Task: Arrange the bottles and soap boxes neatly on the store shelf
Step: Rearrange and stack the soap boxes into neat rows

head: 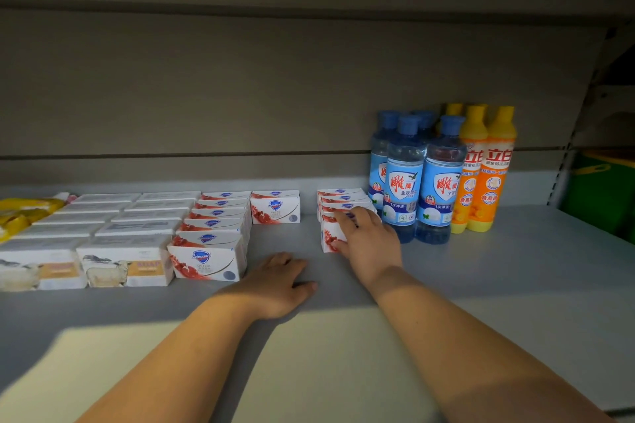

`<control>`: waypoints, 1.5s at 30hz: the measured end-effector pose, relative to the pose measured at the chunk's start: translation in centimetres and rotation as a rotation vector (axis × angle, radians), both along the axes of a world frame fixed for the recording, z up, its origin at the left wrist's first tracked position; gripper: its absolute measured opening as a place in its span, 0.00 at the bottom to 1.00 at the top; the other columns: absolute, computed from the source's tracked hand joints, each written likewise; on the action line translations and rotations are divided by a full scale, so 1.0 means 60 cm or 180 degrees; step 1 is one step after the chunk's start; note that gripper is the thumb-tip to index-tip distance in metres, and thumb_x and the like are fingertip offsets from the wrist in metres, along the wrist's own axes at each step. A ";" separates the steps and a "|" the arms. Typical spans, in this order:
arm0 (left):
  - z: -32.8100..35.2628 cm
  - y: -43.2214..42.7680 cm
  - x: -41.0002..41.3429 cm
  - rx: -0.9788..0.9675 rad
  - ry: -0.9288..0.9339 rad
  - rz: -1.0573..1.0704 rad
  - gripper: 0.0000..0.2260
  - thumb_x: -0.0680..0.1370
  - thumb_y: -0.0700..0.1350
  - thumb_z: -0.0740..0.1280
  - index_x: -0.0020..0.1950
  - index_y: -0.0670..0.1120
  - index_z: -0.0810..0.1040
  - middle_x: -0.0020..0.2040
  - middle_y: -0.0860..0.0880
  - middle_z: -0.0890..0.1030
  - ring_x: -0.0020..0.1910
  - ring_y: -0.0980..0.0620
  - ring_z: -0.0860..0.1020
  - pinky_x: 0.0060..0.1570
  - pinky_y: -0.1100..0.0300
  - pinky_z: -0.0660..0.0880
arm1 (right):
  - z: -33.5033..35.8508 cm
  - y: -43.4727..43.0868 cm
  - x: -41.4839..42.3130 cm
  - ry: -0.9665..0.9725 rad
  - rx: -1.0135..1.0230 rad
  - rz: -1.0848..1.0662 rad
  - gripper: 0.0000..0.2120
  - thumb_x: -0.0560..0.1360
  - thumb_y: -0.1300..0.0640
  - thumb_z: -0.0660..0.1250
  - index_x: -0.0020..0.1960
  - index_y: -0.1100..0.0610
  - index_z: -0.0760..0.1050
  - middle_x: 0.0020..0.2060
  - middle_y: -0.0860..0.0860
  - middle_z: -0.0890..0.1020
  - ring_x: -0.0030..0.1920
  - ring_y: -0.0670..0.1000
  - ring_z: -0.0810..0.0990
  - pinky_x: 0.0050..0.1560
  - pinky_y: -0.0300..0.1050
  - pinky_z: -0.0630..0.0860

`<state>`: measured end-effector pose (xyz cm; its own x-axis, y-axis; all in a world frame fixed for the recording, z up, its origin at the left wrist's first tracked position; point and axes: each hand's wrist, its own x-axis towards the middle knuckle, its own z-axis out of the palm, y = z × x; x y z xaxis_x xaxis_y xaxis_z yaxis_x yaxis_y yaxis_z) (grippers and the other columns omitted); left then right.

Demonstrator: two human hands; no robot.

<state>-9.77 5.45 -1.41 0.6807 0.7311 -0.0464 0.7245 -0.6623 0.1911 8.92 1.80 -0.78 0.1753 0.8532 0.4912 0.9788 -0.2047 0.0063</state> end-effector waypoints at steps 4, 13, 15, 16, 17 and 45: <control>0.002 -0.005 -0.001 0.0006 0.0029 0.0030 0.25 0.80 0.60 0.53 0.74 0.51 0.60 0.75 0.47 0.59 0.75 0.49 0.54 0.72 0.56 0.53 | -0.004 0.000 0.006 -0.0012 0.0003 -0.0012 0.27 0.76 0.43 0.60 0.72 0.48 0.60 0.68 0.52 0.65 0.70 0.54 0.61 0.68 0.54 0.59; 0.003 -0.023 -0.001 0.0056 0.0192 0.0523 0.30 0.79 0.64 0.51 0.76 0.49 0.55 0.76 0.45 0.54 0.76 0.45 0.50 0.72 0.52 0.47 | 0.076 0.045 -0.049 -0.0398 0.0702 0.1517 0.21 0.70 0.54 0.70 0.61 0.58 0.76 0.55 0.56 0.78 0.58 0.58 0.75 0.59 0.52 0.71; 0.004 -0.023 -0.002 0.0050 0.0188 0.0490 0.30 0.79 0.64 0.50 0.76 0.49 0.54 0.76 0.46 0.54 0.76 0.45 0.50 0.73 0.52 0.47 | 0.106 0.093 -0.067 -0.0271 -0.0179 0.1296 0.25 0.74 0.53 0.65 0.69 0.57 0.67 0.64 0.55 0.72 0.65 0.57 0.68 0.62 0.50 0.68; 0.003 -0.023 -0.003 0.0044 0.0184 0.0482 0.30 0.79 0.65 0.50 0.76 0.49 0.54 0.76 0.46 0.54 0.76 0.45 0.50 0.73 0.52 0.47 | 0.119 0.115 -0.074 -0.0152 -0.0529 0.1163 0.27 0.74 0.53 0.65 0.71 0.56 0.64 0.67 0.55 0.69 0.67 0.57 0.66 0.63 0.50 0.68; 0.001 -0.023 -0.004 0.0046 0.0190 0.0477 0.30 0.79 0.65 0.50 0.76 0.50 0.54 0.76 0.46 0.54 0.76 0.46 0.50 0.72 0.53 0.47 | 0.126 0.138 -0.078 -0.0071 -0.0781 0.1050 0.27 0.74 0.53 0.65 0.71 0.57 0.64 0.67 0.56 0.68 0.67 0.57 0.66 0.63 0.49 0.68; 0.000 -0.006 0.008 0.0154 -0.0212 0.0615 0.26 0.77 0.63 0.56 0.70 0.50 0.66 0.65 0.45 0.65 0.68 0.44 0.63 0.66 0.54 0.60 | 0.065 -0.059 -0.031 0.5646 0.0296 0.1177 0.08 0.73 0.61 0.69 0.52 0.58 0.79 0.45 0.53 0.85 0.45 0.50 0.84 0.49 0.49 0.80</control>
